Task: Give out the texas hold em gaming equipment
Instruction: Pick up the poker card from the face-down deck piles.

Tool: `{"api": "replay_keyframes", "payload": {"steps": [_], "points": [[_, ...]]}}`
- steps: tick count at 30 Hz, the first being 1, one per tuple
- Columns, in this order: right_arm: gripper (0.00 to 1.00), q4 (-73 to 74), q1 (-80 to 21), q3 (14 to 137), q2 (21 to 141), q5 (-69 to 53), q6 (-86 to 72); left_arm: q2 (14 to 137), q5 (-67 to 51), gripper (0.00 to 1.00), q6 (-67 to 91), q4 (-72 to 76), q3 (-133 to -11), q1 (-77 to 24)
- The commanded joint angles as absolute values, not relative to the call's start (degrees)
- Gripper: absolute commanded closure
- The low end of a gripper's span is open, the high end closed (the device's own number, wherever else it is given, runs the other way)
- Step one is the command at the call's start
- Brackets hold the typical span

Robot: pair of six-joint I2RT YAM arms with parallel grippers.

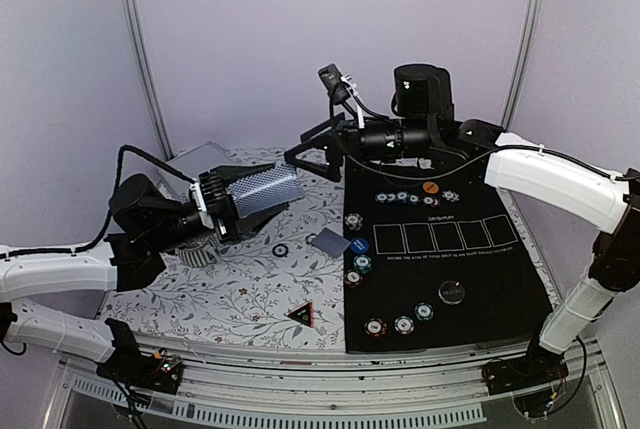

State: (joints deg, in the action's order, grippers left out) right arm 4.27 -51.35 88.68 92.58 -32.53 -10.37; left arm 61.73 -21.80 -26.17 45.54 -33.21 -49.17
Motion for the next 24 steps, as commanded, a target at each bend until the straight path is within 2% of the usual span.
{"api": "replay_keyframes", "payload": {"steps": [1,12,24], "points": [[0.01,10.33,-52.70,92.70,95.64,-34.21,-10.80,61.44,-21.90,0.44,-26.37,46.49,-32.78,-48.95],[0.01,14.29,-53.73,95.79,100.23,-36.71,-8.72,61.70,-21.65,0.44,-26.46,46.55,-32.79,-48.87],[0.01,20.74,-53.58,96.33,97.43,-24.76,-1.98,61.35,-21.59,0.44,-26.56,46.52,-32.79,-48.87]]}}
